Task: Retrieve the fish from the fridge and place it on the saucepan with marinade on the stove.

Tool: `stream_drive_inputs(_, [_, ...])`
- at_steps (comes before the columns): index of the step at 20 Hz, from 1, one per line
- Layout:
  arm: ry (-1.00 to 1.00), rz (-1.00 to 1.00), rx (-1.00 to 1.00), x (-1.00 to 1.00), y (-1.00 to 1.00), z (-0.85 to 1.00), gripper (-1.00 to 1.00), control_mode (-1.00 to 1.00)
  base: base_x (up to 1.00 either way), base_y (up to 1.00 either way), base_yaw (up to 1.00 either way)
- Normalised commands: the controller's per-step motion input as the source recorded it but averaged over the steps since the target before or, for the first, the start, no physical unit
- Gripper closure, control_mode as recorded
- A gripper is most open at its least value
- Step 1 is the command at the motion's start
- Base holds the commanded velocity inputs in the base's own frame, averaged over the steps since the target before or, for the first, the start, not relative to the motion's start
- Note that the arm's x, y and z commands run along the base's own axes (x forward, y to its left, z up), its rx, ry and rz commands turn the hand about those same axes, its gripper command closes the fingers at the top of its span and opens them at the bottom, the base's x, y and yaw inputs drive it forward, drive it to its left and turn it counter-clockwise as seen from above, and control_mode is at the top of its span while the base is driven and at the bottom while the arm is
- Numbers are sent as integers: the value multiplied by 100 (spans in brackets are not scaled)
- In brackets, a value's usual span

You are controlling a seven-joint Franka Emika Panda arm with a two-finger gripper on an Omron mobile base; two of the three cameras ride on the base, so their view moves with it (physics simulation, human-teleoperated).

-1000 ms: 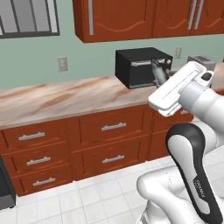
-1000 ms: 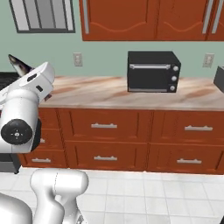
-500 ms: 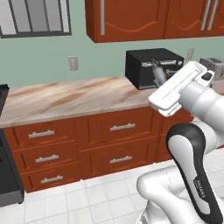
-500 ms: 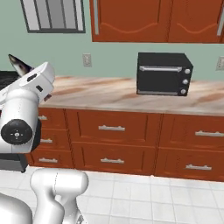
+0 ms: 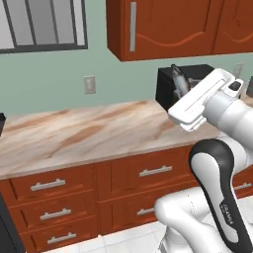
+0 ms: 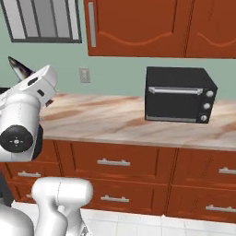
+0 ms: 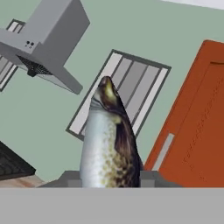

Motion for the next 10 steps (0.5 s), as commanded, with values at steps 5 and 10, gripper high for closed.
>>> stream_drive_inputs(5, [0,0,0,0,0,0,100,100,20,64,1])
stream_drive_inputs(10, [0,0,0,0,0,0,100,100,-10,90,7])
